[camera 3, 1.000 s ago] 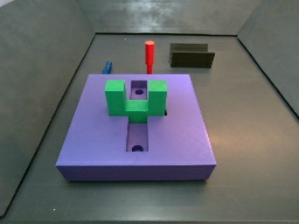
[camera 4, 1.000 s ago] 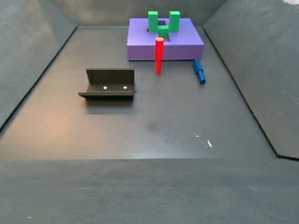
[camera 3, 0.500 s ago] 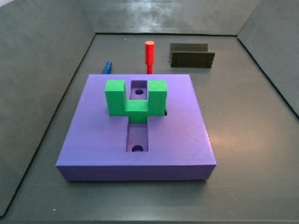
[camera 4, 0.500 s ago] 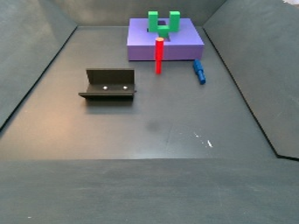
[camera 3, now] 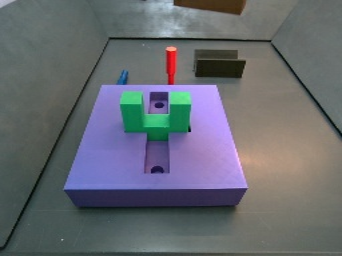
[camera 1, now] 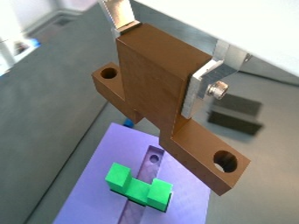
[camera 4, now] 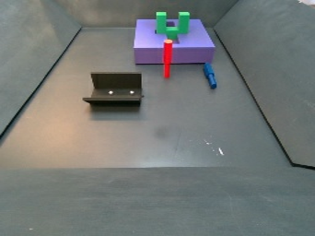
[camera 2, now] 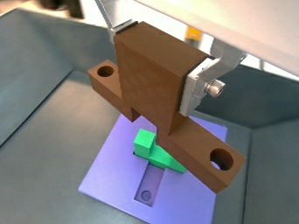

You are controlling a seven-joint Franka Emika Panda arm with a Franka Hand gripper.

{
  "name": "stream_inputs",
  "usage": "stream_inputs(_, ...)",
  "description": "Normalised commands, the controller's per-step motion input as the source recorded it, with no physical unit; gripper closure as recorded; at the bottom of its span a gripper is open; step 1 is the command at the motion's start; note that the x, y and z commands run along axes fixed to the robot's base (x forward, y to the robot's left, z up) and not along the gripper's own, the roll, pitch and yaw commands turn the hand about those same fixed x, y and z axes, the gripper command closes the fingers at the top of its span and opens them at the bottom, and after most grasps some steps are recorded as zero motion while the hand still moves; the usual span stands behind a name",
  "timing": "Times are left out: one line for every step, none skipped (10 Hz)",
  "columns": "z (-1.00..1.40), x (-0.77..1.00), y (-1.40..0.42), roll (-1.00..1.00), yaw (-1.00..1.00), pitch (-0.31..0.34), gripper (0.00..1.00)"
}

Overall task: Pick up the brown object. Move up. Move to above the board. Insert the brown object.
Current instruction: Insert the brown object.

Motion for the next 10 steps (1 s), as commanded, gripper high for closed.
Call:
stream_inputs(-0.06, 0.0, 0.0, -0.01, -1.0, 0.0, 1.0)
stream_inputs(-0.12, 0.0, 0.0, 0.0, -1.0, -0.019, 1.0)
stream_inputs(-0.1, 0.0, 0.0, 0.0, -1.0, -0.003, 1.0)
stream_inputs(-0.13, 0.0, 0.0, 0.0, -1.0, -0.029, 1.0)
stream_inputs(-0.2, 0.0, 0.0, 0.0, -1.0, -0.069, 1.0)
stream_inputs(-0.24, 0.0, 0.0, -0.02, -1.0, -0.1, 1.0)
stream_inputs(-0.24, 0.0, 0.0, -0.02, -1.0, -0.1, 1.0)
stream_inputs(-0.24, 0.0, 0.0, -0.01, -1.0, -0.084, 1.0)
stream_inputs(-0.37, 0.0, 0.0, 0.0, -1.0, -0.061, 1.0)
stream_inputs(-0.5, 0.08, -0.3, 0.14, -0.83, -0.013, 1.0)
